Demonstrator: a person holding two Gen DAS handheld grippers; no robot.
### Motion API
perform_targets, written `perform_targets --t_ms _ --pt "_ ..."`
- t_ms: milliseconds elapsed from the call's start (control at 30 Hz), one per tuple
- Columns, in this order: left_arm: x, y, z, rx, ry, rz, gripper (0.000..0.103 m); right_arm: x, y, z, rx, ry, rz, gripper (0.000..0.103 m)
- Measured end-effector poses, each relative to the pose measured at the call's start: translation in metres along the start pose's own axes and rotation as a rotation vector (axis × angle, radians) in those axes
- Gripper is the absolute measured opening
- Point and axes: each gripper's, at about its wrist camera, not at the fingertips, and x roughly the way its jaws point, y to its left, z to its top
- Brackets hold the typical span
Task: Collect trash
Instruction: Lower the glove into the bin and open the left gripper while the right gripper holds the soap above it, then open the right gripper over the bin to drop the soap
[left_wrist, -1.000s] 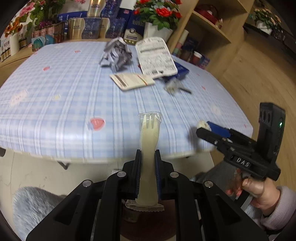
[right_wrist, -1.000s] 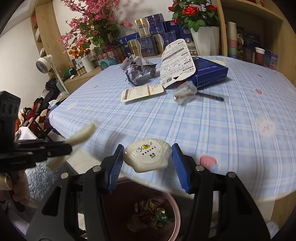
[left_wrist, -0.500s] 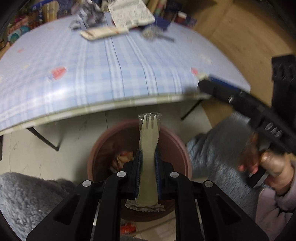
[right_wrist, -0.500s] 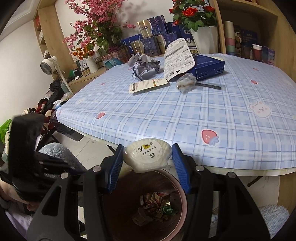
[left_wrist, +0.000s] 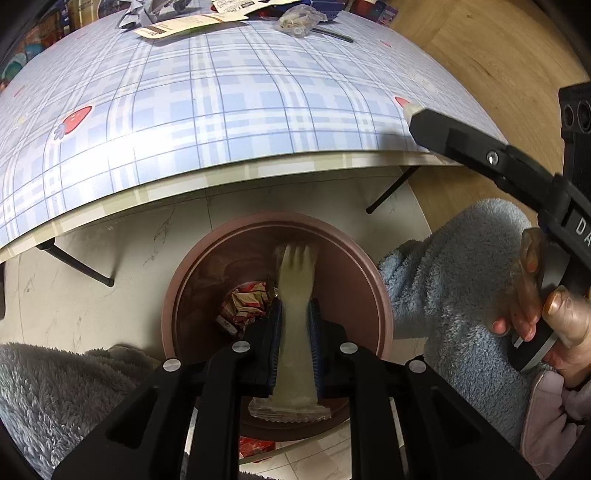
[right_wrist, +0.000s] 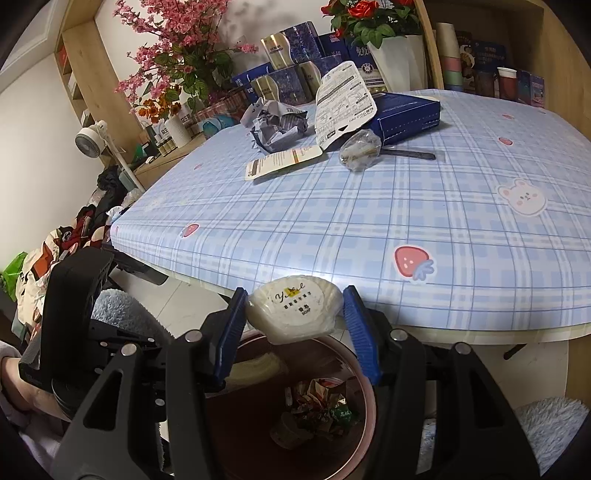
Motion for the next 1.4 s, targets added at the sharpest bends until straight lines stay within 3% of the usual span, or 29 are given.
perform_targets --t_ms 67,200,267,467,667,1000,1233,1333,1400 --pt "-0.004 0.004 0.003 -0.015 -0.014 -0.004 0.046 0.001 0.000 0.000 0.002 0.003 0.001 0.054" --pt "-0.023 0.016 0.005 -0.071 -0.107 -0.011 0.055 0.002 0.001 0.000 -0.006 0.008 0.002 0.054" --pt "-0.034 0.022 0.005 -0.106 -0.166 -0.003 0.066 0.004 0.004 0.000 -0.018 0.016 0.000 0.054" --pt "-0.072 0.043 0.000 -0.217 -0.375 0.060 0.084 0.011 0.015 -0.003 -0.072 0.046 -0.006 0.054" --pt "-0.086 0.055 0.000 -0.295 -0.459 0.124 0.091 0.023 0.030 -0.010 -0.143 0.102 -0.013 0.054" --pt "-0.090 0.071 -0.008 -0.387 -0.477 0.143 0.093 0.046 0.056 -0.025 -0.276 0.206 -0.034 0.054" --pt "-0.094 0.080 -0.015 -0.438 -0.492 0.147 0.094 0.053 0.059 -0.030 -0.292 0.237 -0.044 0.055" --pt "-0.094 0.083 -0.016 -0.453 -0.497 0.147 0.094 0.052 0.059 -0.028 -0.290 0.228 -0.050 0.063" --pt "-0.094 0.085 -0.016 -0.457 -0.497 0.147 0.094 0.048 0.058 -0.027 -0.285 0.208 -0.063 0.076"
